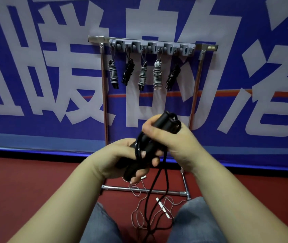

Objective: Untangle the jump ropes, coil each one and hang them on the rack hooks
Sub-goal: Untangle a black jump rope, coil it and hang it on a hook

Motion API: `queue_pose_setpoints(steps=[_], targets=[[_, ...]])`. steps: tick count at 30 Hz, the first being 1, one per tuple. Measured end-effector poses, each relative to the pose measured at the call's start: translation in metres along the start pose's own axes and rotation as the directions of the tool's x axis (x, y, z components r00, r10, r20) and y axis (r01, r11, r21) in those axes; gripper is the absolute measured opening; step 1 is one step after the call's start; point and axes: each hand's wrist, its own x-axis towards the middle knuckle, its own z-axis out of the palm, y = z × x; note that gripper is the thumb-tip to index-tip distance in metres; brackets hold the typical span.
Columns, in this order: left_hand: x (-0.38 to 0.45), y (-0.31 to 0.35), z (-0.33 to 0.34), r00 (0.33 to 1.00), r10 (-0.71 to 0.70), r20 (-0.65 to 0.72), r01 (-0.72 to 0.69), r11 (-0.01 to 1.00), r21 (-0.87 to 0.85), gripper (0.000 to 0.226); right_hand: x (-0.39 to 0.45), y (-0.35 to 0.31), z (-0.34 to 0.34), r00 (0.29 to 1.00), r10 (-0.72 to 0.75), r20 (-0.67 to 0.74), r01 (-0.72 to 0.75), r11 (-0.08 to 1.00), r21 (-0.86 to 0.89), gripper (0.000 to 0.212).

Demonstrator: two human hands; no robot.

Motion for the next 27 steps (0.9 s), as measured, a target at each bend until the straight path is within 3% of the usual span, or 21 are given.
queue_pose_setpoints(steps=[3, 5, 7, 10, 12, 14, 17, 19, 23, 25, 27], targets=[[0.003, -0.002, 0.004, 0.999, -0.021, -0.049, 0.017, 0.996, -0.086, 0.051, -0.001, 0.005, 0.01, 0.975, -0.016, -0.223, 0.014, 1.0, -0.013, 0.017], [0.005, -0.001, 0.013, 0.954, -0.005, -0.299, 0.041, 0.993, 0.114, 0.053, -0.001, 0.007, 0.01, 0.938, -0.03, -0.345, 0.028, 1.0, -0.01, 0.024], [0.009, 0.002, 0.024, 0.825, 0.092, -0.557, 0.067, 0.964, 0.259, 0.049, 0.001, 0.009, 0.009, 0.88, -0.048, -0.473, 0.071, 0.997, 0.032, 0.028], [0.018, -0.004, 0.037, 0.524, 0.31, -0.793, -0.128, 0.949, 0.287, 0.038, 0.006, 0.012, 0.011, 0.782, 0.007, -0.623, 0.099, 0.986, 0.135, 0.015], [0.026, -0.015, 0.048, 0.338, 0.436, -0.834, -0.197, 0.899, 0.391, 0.029, 0.008, 0.011, 0.015, 0.728, 0.055, -0.683, 0.1, 0.978, 0.186, 0.015], [0.03, -0.024, 0.053, 0.251, 0.523, -0.815, -0.191, 0.852, 0.488, 0.027, 0.008, 0.01, 0.021, 0.698, 0.083, -0.712, 0.119, 0.966, 0.229, 0.016], [0.027, -0.023, 0.05, 0.185, 0.617, -0.765, -0.134, 0.787, 0.602, 0.026, 0.007, 0.009, 0.025, 0.701, 0.138, -0.7, 0.115, 0.947, 0.301, 0.02], [0.024, -0.019, 0.047, 0.173, 0.64, -0.748, -0.136, 0.768, 0.626, 0.015, 0.005, 0.009, 0.024, 0.714, 0.186, -0.675, 0.079, 0.937, 0.342, 0.023], [0.022, -0.014, 0.046, 0.164, 0.652, -0.741, -0.154, 0.759, 0.633, 0.016, 0.002, 0.01, 0.031, 0.776, 0.246, -0.581, 0.018, 0.912, 0.409, 0.032], [0.022, -0.008, 0.047, 0.157, 0.661, -0.734, -0.151, 0.751, 0.643, 0.015, 0.002, 0.017, 0.037, 0.811, 0.246, -0.53, -0.048, 0.932, 0.359, 0.041], [0.023, -0.003, 0.049, 0.166, 0.684, -0.71, -0.125, 0.729, 0.673, 0.015, 0.0, 0.023, 0.04, 0.834, 0.25, -0.492, -0.172, 0.965, 0.199, 0.053]])
